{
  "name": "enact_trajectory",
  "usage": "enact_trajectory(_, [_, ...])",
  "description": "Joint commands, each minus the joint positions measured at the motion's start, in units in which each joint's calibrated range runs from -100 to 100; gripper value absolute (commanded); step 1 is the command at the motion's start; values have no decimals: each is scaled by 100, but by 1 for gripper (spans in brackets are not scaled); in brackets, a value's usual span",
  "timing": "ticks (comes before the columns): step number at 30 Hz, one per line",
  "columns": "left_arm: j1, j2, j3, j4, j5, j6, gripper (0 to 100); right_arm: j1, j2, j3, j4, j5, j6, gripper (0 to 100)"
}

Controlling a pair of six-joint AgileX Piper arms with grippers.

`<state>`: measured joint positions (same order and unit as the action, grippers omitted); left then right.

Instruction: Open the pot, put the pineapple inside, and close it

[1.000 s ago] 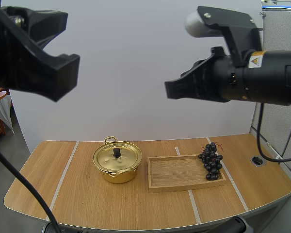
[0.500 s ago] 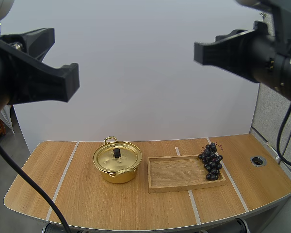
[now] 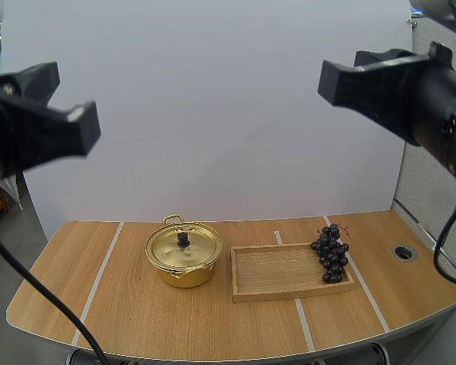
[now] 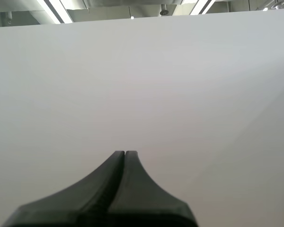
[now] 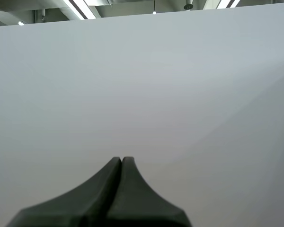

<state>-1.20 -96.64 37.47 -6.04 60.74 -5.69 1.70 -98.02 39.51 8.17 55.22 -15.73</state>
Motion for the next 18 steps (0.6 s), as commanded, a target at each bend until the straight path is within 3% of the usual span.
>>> enact_trajectory(1, [8, -336, 876, 161, -437, -88, 0, -69, -198, 540, -3, -514, 13, 0])
enact_trajectory(7, [70, -336, 1735, 161, -1224, -92, 0, -69, -198, 1552, -93, -1348, 13, 0])
enact_trajectory(13, [123, -336, 3253, 161, -3166, -92, 0, -69, -198, 2919, -121, -2713, -27, 0])
enact_trajectory(18, [123, -336, 4447, 161, -3947, -92, 0, -69, -198, 4010, -121, -2842, -27, 0])
